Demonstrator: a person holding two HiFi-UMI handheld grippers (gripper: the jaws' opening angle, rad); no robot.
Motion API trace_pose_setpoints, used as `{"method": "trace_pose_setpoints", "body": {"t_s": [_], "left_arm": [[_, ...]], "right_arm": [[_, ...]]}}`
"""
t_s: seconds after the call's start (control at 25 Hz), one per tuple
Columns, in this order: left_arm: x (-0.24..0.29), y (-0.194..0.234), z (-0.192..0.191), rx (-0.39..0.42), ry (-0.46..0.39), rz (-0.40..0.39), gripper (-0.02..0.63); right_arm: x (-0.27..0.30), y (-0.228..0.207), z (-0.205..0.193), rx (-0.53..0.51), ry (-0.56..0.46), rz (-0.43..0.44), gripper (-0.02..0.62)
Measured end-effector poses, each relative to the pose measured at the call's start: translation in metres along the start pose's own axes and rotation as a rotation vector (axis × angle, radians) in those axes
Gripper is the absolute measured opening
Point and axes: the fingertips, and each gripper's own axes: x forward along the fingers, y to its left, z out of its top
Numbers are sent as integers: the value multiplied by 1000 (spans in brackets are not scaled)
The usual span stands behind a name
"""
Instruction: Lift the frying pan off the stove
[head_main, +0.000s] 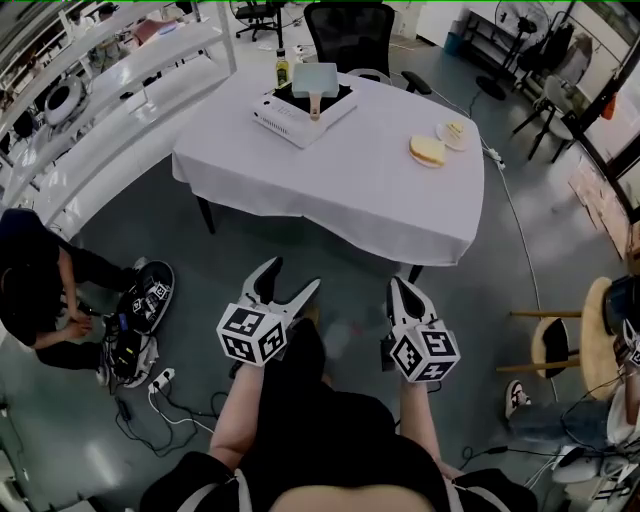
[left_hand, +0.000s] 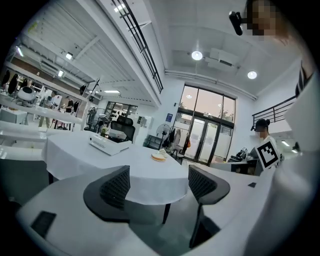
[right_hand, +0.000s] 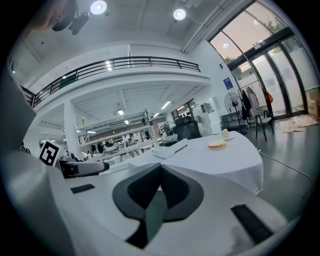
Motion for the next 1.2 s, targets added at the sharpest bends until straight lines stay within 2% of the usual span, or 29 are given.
{"method": "trace_pose_setpoints", "body": {"t_s": [0.24,0.88,1.2], "left_arm": [[46,34,42,7,-11,-32,376],[169,142,125,-52,-26,-112,376],[219,186,157,-128,-24,-168,376]], "right_arm": [[56,-13,35,-21,-12,-18,5],[210,-35,111,-62,-53,-54,5],[280,-47,138,-81,-77,-57,5]]}}
